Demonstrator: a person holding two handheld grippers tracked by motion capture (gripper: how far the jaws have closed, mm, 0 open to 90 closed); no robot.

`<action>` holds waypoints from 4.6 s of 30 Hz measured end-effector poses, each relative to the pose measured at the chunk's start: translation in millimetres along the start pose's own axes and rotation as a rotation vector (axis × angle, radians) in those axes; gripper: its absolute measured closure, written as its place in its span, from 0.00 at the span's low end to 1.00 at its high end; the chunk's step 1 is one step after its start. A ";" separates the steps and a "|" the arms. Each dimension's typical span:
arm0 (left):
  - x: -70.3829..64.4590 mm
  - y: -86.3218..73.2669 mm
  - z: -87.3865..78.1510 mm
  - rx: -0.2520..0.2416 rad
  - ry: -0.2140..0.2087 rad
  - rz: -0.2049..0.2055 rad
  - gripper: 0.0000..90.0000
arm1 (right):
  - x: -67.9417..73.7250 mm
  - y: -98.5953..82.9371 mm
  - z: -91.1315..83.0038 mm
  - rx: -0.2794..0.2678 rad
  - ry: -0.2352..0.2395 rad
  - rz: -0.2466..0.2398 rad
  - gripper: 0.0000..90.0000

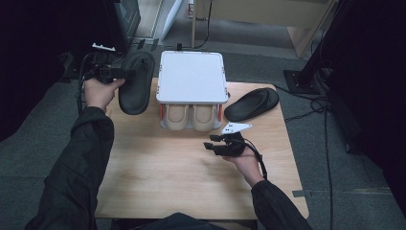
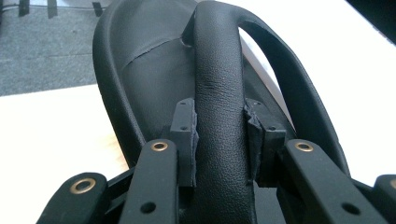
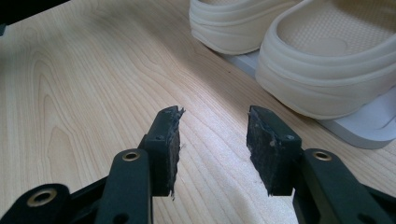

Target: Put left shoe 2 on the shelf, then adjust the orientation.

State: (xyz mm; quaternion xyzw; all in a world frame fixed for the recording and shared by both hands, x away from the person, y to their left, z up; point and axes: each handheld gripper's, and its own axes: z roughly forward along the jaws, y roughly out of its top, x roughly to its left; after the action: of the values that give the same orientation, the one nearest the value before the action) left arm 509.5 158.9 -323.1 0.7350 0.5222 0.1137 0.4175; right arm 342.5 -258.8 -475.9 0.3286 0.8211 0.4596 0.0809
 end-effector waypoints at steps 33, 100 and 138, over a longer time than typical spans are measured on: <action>-86.8 48.7 41.3 0.001 -0.042 0.028 0.76 | 4.0 -0.4 0.6 0.012 0.008 -0.018 0.61; -71.8 23.7 18.6 0.035 -0.079 0.142 0.45 | -29.9 -3.7 -20.8 0.000 -0.094 0.062 0.62; -30.5 -79.3 4.2 0.026 -0.087 0.091 0.46 | -104.8 -7.6 -28.3 -0.037 -0.304 0.161 0.67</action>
State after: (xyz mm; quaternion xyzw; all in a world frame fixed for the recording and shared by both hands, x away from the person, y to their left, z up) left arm 445.6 138.9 -375.6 0.7675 0.4711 0.0938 0.4244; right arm 407.5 -345.6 -483.8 0.4577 0.7617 0.4246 0.1732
